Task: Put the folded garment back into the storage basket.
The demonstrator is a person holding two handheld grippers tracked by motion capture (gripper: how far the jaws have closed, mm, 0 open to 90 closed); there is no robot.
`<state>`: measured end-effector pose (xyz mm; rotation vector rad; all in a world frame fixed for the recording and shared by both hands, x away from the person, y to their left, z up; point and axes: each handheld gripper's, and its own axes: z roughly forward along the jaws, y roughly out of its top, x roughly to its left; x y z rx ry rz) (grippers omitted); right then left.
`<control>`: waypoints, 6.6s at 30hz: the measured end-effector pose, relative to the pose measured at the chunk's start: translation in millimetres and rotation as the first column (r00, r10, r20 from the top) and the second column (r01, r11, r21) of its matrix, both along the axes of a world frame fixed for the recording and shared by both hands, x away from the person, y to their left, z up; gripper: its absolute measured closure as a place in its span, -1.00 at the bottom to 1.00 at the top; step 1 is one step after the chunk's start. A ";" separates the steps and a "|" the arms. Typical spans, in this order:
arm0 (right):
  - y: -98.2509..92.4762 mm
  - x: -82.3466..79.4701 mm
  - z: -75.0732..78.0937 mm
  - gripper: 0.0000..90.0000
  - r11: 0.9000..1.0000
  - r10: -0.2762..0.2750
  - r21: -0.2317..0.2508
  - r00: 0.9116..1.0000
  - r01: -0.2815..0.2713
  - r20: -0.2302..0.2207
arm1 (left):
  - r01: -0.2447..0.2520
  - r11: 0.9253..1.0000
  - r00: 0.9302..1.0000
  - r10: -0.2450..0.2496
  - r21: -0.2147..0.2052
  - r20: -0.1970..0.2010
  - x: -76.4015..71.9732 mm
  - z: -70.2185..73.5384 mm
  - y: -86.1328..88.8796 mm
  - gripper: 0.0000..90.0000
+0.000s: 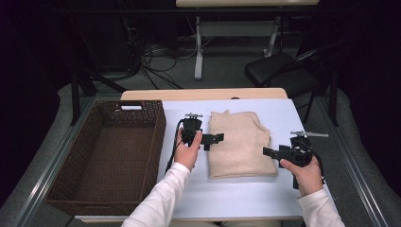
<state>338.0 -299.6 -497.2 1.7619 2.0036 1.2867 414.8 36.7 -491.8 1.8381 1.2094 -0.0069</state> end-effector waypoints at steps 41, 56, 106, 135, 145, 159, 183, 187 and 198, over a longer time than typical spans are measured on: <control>-1.9 -0.1 -2.6 -0.55 1.000 -0.005 0.015 1.000 0.005 -0.009 | -0.034 0.999 0.981 0.040 0.035 -0.190 39.3 -54.4 -24.4 -0.98; -2.6 0.6 -6.0 -0.53 1.000 -0.012 0.009 1.000 0.012 -0.019 | -0.010 0.999 0.977 0.016 0.032 -0.213 37.2 -56.8 -37.2 -0.99; -11.2 7.2 -45.0 -0.29 0.989 -0.068 0.109 0.951 0.105 -0.303 | -0.008 0.999 0.978 0.019 0.054 -0.206 35.1 -57.0 -40.4 -0.98; -7.0 10.5 -50.9 0.00 0.987 -0.024 0.142 0.949 0.072 -0.313 | 0.003 0.998 0.978 0.009 0.057 -0.210 35.6 -56.6 -39.4 -0.96; -7.7 11.4 -50.9 0.01 0.989 0.003 0.140 0.953 0.041 -0.304 | -0.003 0.998 0.978 0.015 0.059 -0.209 35.3 -56.5 -39.9 -0.94; -6.5 11.3 -53.6 0.24 0.982 -0.041 0.163 0.944 0.099 -0.328 | -0.011 0.999 0.976 0.021 0.048 -0.219 35.0 -55.7 -38.3 -0.76; -2.4 11.3 -51.0 0.56 0.984 -0.019 0.164 0.949 0.074 -0.315 | -0.051 0.999 0.973 0.050 -0.001 -0.224 35.0 -52.7 -32.9 -0.25; -1.7 11.1 -50.9 0.56 0.984 -0.025 0.160 0.949 0.078 -0.313 | -0.060 0.998 0.972 0.056 -0.010 -0.228 34.7 -53.0 -32.8 -0.25; -0.1 10.2 -48.9 0.56 0.985 -0.025 0.153 0.948 0.077 -0.318 | -0.095 0.995 0.973 0.086 -0.033 -0.215 31.1 -50.8 -34.1 -0.03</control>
